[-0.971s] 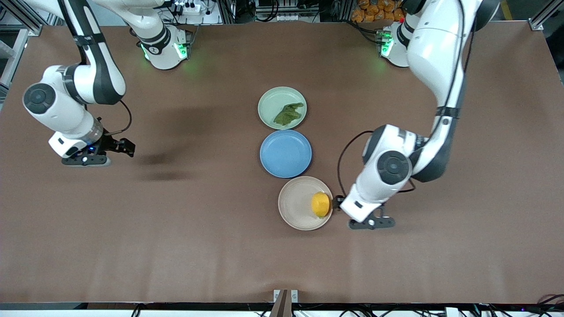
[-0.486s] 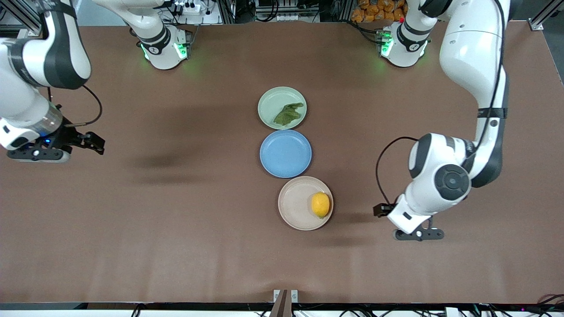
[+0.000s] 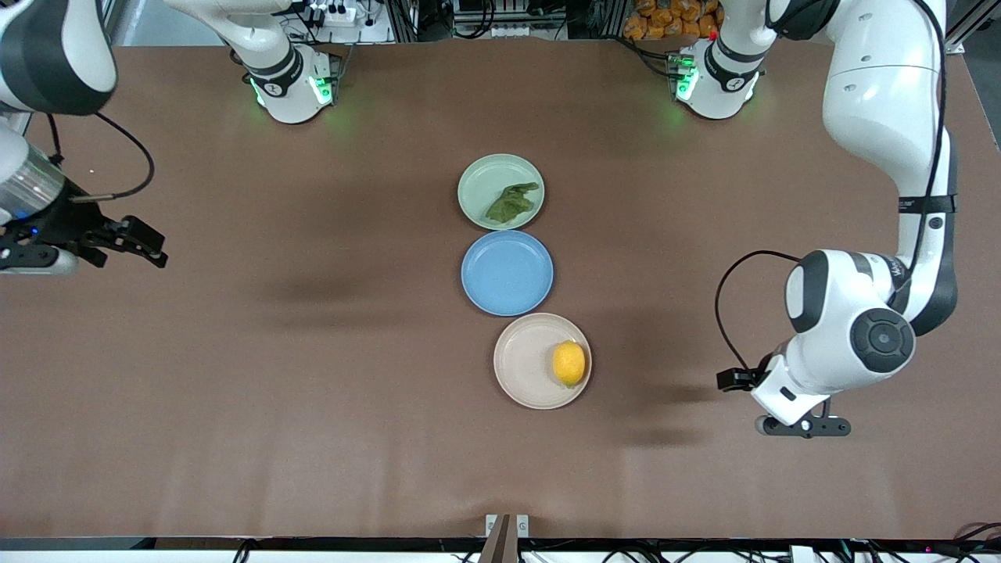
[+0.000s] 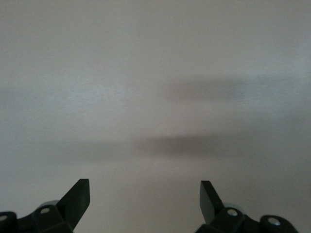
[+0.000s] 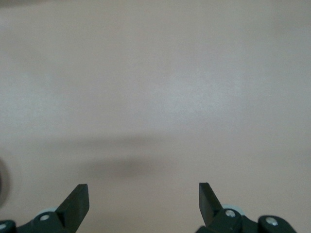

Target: Place lemon and lettuce in plates

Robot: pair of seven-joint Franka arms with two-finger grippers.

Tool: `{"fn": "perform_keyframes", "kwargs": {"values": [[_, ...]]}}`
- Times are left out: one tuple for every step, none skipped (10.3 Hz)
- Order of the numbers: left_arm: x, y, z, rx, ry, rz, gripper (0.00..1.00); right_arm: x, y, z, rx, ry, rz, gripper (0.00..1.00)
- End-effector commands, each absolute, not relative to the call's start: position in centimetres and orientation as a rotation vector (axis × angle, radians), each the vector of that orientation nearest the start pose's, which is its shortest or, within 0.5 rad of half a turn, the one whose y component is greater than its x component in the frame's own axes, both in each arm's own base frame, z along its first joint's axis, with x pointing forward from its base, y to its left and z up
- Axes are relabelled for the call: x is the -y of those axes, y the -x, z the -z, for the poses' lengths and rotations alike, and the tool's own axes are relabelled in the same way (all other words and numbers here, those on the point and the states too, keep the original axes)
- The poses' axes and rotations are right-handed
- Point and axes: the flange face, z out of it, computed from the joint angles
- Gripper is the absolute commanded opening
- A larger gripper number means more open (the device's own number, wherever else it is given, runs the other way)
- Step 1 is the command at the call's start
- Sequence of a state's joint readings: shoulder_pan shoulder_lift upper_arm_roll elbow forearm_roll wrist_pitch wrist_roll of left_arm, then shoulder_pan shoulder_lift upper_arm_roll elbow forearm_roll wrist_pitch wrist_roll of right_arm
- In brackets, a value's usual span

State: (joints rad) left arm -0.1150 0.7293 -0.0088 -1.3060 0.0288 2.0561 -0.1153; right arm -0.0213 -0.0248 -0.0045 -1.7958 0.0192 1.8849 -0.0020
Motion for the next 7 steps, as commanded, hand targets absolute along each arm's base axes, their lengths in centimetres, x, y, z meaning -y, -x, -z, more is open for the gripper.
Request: {"fn": "perform_keyframes", "kwargs": {"values": [[7.1, -73.2, -31.0, -0.050, 3.105, 0.003, 1.00, 1.1, -56.4, -59.7, -0.029, 3.139, 0.171, 1.00], [7.0, -73.2, -31.0, -0.046, 3.106, 0.003, 1.00, 1.0, -56.2, -61.3, -0.016, 3.159, 0.165, 1.00], [6.3, -73.2, -31.3, -0.026, 3.111, 0.007, 1.00, 0.9, -55.9, -62.8, -0.014, 3.162, 0.153, 1.00], [5.7, -72.9, -32.1, -0.020, 3.113, 0.014, 1.00, 0.6, -55.5, -63.6, -0.011, 3.161, 0.121, 1.00], [5.2, -72.3, -34.0, -0.013, 3.113, 0.038, 1.00, 0.1, -55.2, -64.4, 0.000, 3.160, 0.107, 1.00], [4.5, -71.7, -34.9, -0.004, 3.113, 0.040, 1.00, -0.3, -54.9, -64.9, 0.011, 3.162, 0.092, 1.00], [4.2, -70.6, -35.6, -0.004, 3.114, 0.028, 1.00, -0.4, -54.9, -64.9, 0.014, 3.162, 0.088, 1.00]]}}
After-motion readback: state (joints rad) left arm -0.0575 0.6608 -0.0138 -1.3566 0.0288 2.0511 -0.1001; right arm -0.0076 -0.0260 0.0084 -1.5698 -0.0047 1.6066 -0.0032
